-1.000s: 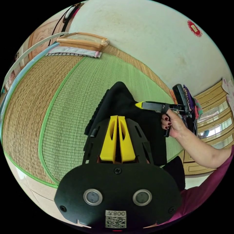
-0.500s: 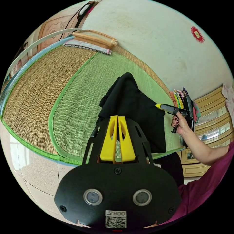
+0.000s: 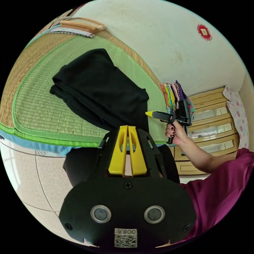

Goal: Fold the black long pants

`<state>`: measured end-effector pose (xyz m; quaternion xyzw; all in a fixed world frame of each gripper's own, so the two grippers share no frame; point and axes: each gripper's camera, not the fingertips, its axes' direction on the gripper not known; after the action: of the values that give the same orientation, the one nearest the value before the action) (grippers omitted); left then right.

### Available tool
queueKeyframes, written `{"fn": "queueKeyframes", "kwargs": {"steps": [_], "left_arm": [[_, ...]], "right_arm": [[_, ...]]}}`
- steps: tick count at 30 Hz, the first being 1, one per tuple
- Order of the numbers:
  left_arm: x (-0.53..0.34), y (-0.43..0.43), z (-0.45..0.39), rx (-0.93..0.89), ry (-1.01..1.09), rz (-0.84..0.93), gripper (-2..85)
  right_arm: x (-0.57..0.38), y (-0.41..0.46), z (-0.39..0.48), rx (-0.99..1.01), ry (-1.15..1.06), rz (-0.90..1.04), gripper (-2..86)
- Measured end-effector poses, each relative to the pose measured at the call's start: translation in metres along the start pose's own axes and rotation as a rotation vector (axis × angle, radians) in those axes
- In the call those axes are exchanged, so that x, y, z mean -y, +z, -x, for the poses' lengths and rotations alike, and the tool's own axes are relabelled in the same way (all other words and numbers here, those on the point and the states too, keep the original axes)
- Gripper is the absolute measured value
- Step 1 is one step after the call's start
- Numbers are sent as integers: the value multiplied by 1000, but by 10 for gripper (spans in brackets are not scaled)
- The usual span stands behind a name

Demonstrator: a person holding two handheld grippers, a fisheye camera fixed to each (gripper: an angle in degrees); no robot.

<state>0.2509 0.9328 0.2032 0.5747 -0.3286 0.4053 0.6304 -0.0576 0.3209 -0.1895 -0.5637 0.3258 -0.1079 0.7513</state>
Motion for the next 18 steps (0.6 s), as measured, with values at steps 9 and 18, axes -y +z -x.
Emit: {"fn": "queueKeyframes", "kwargs": {"steps": [9,18], "left_arm": [[-24,72,-33,-121,-43,157,30],[-42,121,-65,-169,-47,233,62]], "right_arm": [[-93,11,-30,70,88,24,1],[-171,-31,-91,210,205,-97,6]]}}
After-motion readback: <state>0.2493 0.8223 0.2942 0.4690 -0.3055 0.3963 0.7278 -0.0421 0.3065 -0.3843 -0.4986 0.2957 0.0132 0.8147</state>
